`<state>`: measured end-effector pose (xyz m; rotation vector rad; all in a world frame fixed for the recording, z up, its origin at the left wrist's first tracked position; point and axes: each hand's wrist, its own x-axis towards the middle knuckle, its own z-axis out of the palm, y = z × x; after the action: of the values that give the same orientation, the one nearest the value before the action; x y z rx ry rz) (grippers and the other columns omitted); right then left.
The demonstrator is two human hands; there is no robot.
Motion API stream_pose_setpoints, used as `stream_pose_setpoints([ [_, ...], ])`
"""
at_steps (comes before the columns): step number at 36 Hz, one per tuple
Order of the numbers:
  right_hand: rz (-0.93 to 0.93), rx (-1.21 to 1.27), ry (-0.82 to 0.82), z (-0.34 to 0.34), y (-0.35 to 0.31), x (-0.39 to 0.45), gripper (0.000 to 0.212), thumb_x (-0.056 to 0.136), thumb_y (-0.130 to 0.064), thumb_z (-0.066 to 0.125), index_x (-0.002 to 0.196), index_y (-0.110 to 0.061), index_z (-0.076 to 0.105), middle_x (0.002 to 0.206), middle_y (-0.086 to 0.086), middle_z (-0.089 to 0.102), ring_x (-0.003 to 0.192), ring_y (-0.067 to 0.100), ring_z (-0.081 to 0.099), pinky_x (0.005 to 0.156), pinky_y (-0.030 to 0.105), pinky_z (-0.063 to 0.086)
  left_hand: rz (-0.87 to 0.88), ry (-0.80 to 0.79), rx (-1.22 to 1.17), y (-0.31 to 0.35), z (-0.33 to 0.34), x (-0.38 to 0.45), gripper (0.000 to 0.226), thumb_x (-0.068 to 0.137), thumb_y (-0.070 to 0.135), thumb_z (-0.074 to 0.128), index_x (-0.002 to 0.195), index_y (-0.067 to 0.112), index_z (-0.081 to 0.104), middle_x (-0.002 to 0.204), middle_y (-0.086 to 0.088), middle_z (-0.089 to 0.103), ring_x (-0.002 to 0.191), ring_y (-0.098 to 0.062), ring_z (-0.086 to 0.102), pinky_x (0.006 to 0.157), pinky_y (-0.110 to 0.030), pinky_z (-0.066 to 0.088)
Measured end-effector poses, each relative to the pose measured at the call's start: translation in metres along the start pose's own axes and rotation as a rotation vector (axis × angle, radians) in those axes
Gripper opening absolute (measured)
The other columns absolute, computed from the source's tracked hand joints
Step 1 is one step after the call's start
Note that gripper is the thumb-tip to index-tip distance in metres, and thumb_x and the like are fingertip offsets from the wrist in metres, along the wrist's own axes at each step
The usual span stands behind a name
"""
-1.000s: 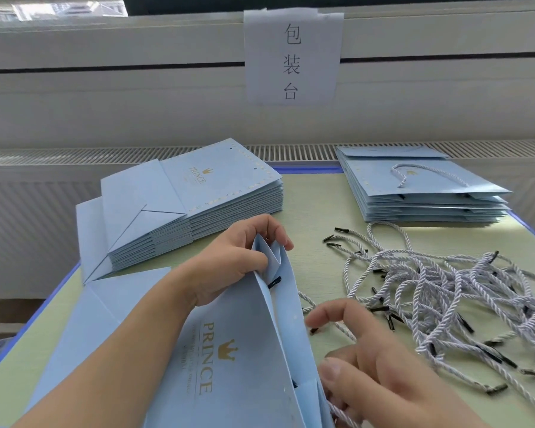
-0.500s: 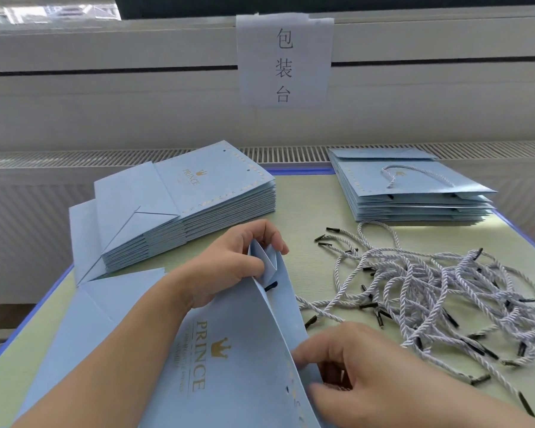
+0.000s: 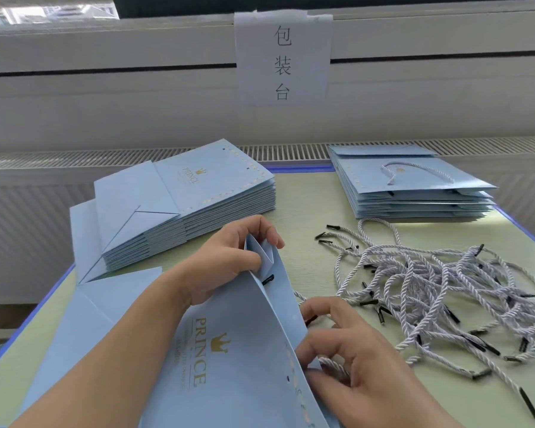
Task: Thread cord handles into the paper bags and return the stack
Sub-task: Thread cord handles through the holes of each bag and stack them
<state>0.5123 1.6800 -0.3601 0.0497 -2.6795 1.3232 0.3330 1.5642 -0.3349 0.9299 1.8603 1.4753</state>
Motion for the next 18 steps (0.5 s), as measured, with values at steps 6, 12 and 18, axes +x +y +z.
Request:
stream_pose_setpoints([
  [6,-0.219,-0.419,0.211,0.004,-0.006,-0.001,0.003,0.067,-0.028,0.052,0.069,-0.028,0.054,0.114,-0.018,0.046,0.061,-0.001,0.037,0.040,0.020,0.035,0.004,0.023,0.014,0.004,0.002,0.000,0.034,0.057,0.004,0.045,0.070,0.031,0.061,0.104,-0.026,0.053,0.081,-0.022,0.045,0.069,-0.036,0.035],
  [12,-0.346,-0.468,0.115,-0.008,-0.010,0.008,0.005,0.072,-0.025,0.049,0.073,-0.028,0.054,0.081,-0.017,0.053,0.066,0.002,0.043,0.050,0.022,0.040,-0.011,0.045,0.000,0.004,0.003,0.000,0.033,0.055,0.007,0.043,0.069,0.031,0.061,0.102,-0.023,0.055,0.079,-0.021,0.044,0.066,-0.033,0.035],
  [18,-0.288,-0.300,0.036,-0.010,-0.001,0.013,0.007,0.080,-0.035,0.048,0.085,-0.031,0.048,0.077,-0.021,0.052,0.062,-0.008,0.035,0.055,0.012,0.035,0.000,0.053,0.024,0.005,0.005,0.000,0.033,0.055,0.008,0.042,0.070,0.031,0.061,0.105,-0.029,0.052,0.081,-0.021,0.044,0.068,-0.033,0.034],
])
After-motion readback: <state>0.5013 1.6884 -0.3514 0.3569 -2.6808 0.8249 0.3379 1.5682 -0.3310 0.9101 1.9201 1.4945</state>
